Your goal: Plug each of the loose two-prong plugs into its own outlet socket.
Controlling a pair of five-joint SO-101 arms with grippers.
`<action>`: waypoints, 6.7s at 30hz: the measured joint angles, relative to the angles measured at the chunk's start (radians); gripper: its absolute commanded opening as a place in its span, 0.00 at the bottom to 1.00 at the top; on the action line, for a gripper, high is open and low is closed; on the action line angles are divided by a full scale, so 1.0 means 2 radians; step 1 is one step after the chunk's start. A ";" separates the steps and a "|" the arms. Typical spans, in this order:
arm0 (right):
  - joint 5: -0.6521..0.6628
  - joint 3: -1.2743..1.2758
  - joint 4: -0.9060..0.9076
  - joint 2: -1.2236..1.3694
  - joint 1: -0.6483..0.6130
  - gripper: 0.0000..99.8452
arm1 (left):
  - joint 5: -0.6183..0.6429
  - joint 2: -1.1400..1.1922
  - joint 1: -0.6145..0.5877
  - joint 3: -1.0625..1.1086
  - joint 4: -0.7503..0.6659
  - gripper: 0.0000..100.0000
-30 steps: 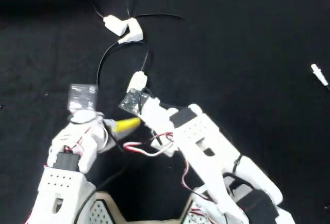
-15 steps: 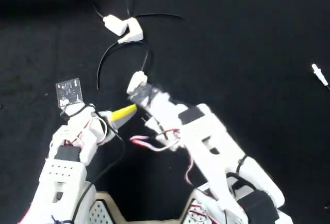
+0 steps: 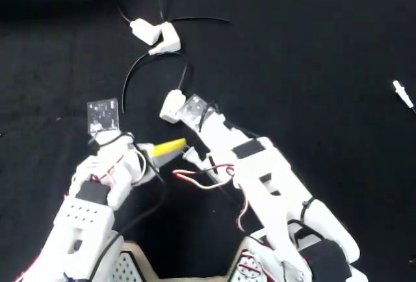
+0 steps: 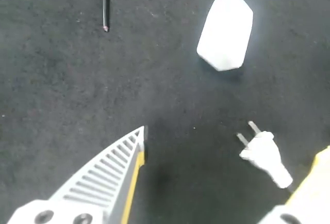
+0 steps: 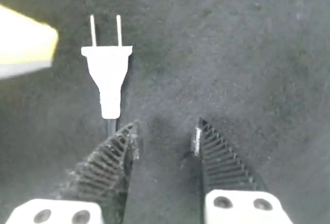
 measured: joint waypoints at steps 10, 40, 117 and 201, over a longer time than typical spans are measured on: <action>-0.120 0.002 -0.044 0.000 0.061 0.17 | 0.153 0.132 0.055 -0.100 0.028 0.47; -0.325 0.000 -0.098 0.000 0.258 0.17 | 0.219 0.490 0.149 -0.334 0.130 0.13; -0.327 -0.005 -0.132 -0.016 0.282 0.17 | -0.112 -0.141 0.028 0.062 0.173 0.43; -0.308 0.005 -0.145 -0.016 0.265 0.17 | -0.229 -0.106 -0.046 -0.042 0.281 0.14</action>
